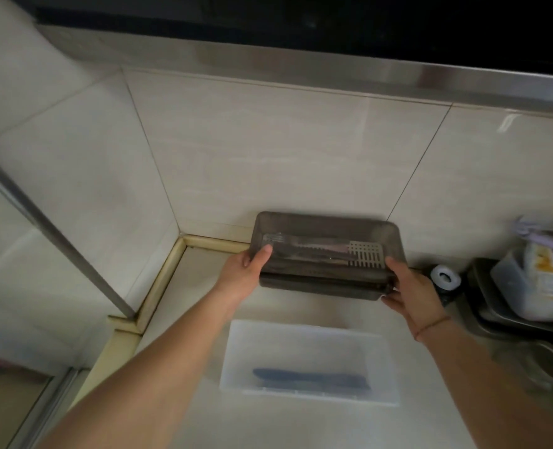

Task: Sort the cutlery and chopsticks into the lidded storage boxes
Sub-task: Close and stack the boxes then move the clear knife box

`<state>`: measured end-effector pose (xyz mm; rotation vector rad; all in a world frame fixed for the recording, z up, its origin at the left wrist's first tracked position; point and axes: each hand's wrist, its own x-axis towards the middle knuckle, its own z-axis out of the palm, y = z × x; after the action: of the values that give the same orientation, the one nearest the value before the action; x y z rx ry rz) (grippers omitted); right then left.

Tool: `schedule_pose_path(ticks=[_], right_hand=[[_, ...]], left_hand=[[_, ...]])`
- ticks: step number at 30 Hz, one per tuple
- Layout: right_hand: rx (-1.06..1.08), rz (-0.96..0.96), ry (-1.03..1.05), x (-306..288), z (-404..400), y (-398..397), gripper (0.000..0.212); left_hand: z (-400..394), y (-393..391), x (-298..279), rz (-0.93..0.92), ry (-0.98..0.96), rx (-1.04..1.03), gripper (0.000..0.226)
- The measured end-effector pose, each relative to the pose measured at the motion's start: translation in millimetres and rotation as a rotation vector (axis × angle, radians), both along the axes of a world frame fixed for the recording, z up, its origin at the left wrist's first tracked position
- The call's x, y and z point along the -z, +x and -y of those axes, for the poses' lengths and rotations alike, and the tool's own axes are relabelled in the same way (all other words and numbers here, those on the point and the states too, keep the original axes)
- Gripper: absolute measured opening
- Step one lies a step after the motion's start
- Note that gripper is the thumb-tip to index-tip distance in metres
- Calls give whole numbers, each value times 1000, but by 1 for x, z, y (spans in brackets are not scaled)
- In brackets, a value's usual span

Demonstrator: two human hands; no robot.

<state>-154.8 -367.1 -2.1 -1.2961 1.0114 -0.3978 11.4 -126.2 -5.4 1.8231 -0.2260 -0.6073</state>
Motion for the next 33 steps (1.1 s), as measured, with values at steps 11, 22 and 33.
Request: schedule_pose_path(ticks=[11,22,33], right_hand=[[-91,74,-174,-81,-76,-98,24],[-130,-32,-49,-20,-91,-141,61],[-109,-113,-328,66,-117,-151,58]], left_hand=[[-87,-83,-89,293,118,5,78],[-118,-127,-38,348,155,52,58],[-117,-145,61,208,264,-39,62]])
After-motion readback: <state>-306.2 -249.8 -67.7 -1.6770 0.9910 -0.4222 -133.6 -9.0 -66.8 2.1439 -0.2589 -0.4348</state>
